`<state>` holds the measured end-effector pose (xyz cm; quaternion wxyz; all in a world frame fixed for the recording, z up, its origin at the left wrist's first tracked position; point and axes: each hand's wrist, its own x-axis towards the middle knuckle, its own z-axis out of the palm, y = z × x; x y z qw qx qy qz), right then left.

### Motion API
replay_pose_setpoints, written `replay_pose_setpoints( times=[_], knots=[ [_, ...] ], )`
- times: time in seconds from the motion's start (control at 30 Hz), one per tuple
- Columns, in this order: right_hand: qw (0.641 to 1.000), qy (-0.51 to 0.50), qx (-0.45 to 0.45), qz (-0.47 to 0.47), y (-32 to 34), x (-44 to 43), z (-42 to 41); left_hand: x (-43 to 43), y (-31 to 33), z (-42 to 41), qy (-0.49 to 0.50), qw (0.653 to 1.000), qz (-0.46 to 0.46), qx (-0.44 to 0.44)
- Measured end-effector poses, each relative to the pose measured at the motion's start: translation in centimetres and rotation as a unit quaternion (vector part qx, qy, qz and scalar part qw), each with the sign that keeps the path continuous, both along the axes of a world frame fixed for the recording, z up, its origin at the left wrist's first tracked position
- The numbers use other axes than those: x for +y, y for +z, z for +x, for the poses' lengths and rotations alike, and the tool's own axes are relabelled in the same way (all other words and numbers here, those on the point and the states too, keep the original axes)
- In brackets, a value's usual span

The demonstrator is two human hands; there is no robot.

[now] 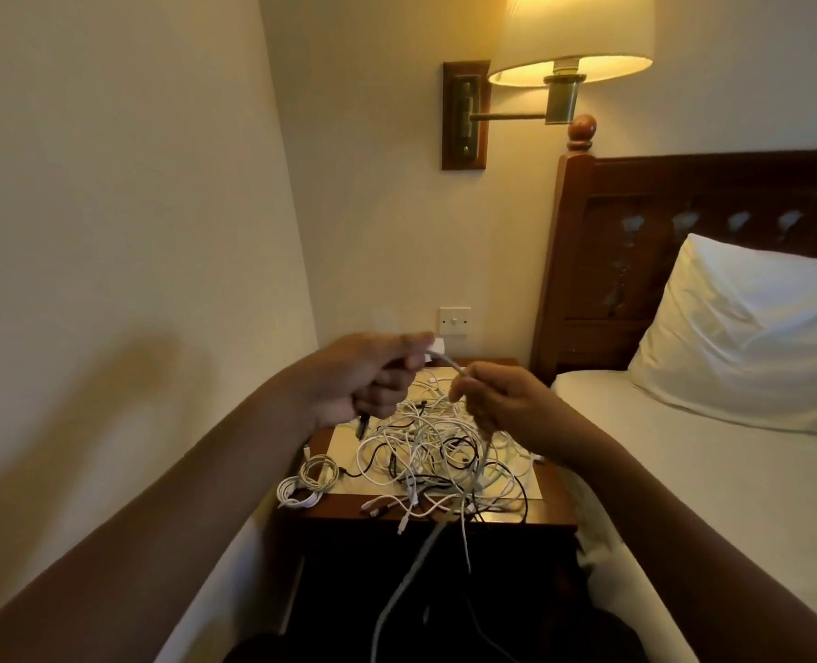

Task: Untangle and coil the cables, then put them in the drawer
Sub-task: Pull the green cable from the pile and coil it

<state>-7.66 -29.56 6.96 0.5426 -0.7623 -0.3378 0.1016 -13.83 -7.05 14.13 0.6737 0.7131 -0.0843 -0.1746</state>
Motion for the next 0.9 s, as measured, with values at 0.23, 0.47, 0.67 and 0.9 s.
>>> replay_pose_setpoints(
  times=[0.23,0.47,0.67,0.9],
  knots=[
    [0.977,-0.13,-0.07,-0.153,-5.5,-0.8,0.1,2.0,2.3,-2.2,0.07,0.948,-0.303,-0.065],
    [0.956,0.118,-0.119,-0.24,0.4,4.4,-8.8,2.2,-1.8,1.4,0.234,0.949,-0.105,-0.183],
    [0.954,-0.078,-0.264,-0.119,6.5,2.5,-6.7,2.8,-5.2,-0.7,0.086,0.967,0.167,-0.172],
    [0.972,-0.155,-0.169,-0.051,3.3,1.1,0.3,2.5,-3.9,-2.9,-0.028,0.985,-0.137,-0.101]
  ],
)
